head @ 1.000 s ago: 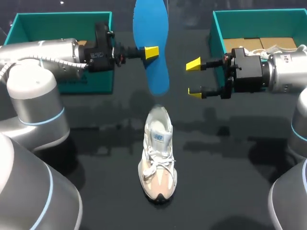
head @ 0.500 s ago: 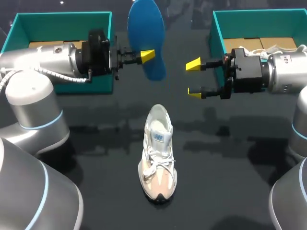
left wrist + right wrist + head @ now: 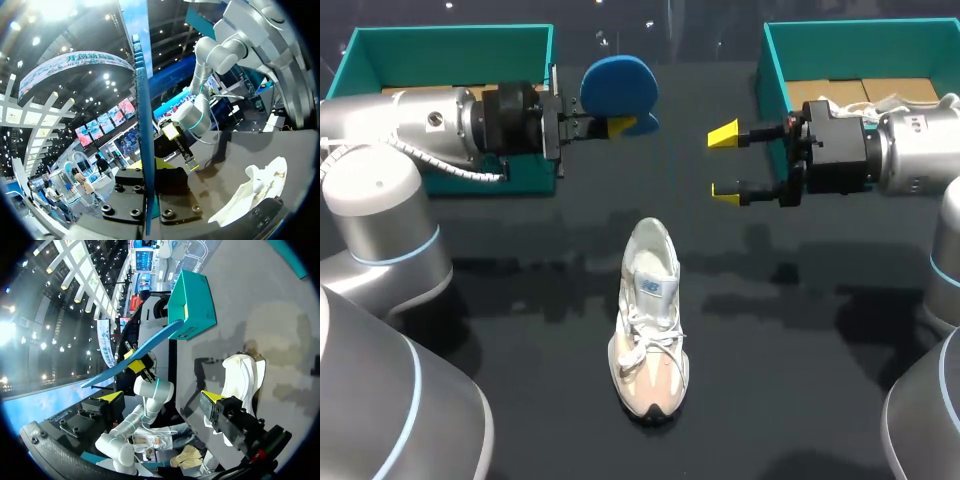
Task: Take the shoe out of the shoebox, open the shoe tongue, remove and reinsert the insole, then place the shoe into the shoebox
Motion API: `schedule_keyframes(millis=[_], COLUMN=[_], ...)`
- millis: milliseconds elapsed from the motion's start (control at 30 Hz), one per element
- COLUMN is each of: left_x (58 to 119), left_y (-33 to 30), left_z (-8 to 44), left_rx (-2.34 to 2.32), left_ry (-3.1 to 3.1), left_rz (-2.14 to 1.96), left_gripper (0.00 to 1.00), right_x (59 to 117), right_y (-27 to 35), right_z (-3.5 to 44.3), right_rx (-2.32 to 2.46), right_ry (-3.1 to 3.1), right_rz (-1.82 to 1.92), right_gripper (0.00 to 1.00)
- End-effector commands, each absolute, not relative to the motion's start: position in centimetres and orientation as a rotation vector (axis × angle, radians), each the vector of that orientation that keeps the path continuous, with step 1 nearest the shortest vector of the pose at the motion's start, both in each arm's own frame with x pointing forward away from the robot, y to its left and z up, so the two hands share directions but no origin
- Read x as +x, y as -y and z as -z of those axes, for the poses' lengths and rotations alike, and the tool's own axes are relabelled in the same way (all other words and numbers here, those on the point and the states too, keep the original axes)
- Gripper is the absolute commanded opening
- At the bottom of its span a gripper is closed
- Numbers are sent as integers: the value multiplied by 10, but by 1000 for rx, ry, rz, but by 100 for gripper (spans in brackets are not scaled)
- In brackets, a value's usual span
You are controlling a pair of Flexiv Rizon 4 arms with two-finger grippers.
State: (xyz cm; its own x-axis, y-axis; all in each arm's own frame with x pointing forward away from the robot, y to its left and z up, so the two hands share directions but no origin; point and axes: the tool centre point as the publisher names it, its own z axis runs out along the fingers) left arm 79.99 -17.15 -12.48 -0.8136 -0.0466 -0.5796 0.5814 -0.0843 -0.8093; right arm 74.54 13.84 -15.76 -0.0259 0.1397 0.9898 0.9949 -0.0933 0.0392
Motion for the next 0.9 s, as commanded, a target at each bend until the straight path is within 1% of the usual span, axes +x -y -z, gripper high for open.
schedule_keyframes(millis=[33, 300, 900], left_x=[803, 808, 809], left_y=[169, 170, 171], left_z=[128, 129, 130], left_rx=[1086, 1185, 1190], left_ry=[-1362, -1220, -1189], left_rz=[1449, 1320, 1328], left_gripper=[0, 0, 0], right_x=[746, 746, 746], right_y=[-141, -141, -141], right_z=[158, 158, 158], right_rx=[-1372, -1372, -1372], right_ry=[1290, 1290, 1290], right_rz=[1234, 1234, 1234], right_gripper=[100, 100, 100])
